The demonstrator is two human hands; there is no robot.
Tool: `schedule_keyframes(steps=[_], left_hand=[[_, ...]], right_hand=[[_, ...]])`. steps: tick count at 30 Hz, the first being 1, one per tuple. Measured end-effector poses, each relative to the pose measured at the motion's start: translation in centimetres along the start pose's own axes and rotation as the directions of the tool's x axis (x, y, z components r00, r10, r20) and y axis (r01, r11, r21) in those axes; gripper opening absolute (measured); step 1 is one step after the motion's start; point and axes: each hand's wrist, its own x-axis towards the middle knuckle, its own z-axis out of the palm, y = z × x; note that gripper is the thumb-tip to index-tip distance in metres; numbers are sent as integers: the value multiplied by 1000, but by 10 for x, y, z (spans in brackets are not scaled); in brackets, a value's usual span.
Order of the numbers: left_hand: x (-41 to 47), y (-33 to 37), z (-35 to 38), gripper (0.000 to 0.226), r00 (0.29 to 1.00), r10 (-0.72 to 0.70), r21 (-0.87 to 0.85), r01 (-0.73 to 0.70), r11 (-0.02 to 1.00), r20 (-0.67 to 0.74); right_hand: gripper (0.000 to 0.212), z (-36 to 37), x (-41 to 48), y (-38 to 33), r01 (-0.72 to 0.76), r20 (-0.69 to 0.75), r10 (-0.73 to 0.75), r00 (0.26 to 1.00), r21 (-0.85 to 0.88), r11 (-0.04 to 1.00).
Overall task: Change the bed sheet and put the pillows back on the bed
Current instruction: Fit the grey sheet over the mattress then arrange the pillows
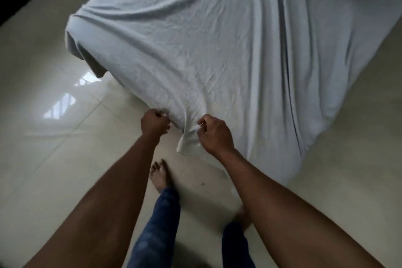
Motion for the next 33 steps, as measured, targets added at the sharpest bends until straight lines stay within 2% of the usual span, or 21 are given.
schedule_keyframes(steps=[2, 4, 6, 8, 12, 17, 20, 22, 24, 26, 28, 30, 33], left_hand=[[9, -8, -20, 13, 995, -20, 113, 31, 993, -94], [18, -18, -50, 22, 965, -133, 201, 180, 963, -227], [28, -26, -84, 27, 926, -303, 146, 339, 929, -224], [38, -27, -109, 20, 921, -351, 125, 374, 919, -170], [66, 22, -138, 13, 976, -208, 183, 218, 959, -70], [114, 100, -159, 14, 999, -32, 111, 35, 993, -31], [147, 145, -180, 23, 984, 54, 184, -23, 983, -170], [175, 167, -199, 44, 945, 87, 278, 5, 961, -315], [203, 176, -216, 55, 917, 111, 360, 37, 932, -382], [237, 170, -230, 49, 941, 111, 434, 42, 900, -320], [259, 164, -247, 32, 965, 138, 509, -5, 861, -224], [278, 164, -263, 18, 972, 196, 645, -66, 761, -132], [290, 172, -284, 14, 963, 268, 769, -197, 608, 35]], right_hand=[[20, 5, 7, -20, 1, 26, -1, 1000, -8, 1000], [20, 3, 17, -39, -8, 37, 8, 999, -2, 1000], [20, -3, 33, -62, -28, 34, 28, 999, -3, 1000], [20, -9, 50, -80, -43, 22, 43, 999, 3, 999], [17, -18, 88, -108, -107, 12, 107, 994, 6, 994], [15, -12, 150, -149, -72, 39, 72, 997, -7, 997], [19, -8, 200, -179, 13, 62, -11, 998, -35, 999], [20, -3, 237, -196, 66, 61, -63, 996, -46, 997], [21, 1, 263, -207, 72, 55, -70, 996, -35, 997], [20, 6, 281, -211, 37, 36, -36, 999, -24, 999], [21, 9, 293, -212, -4, 34, 5, 999, -24, 1000], [20, 13, 302, -212, -79, 20, 79, 997, -14, 997], [16, 23, 304, -219, -231, -8, 232, 973, 37, 972]])
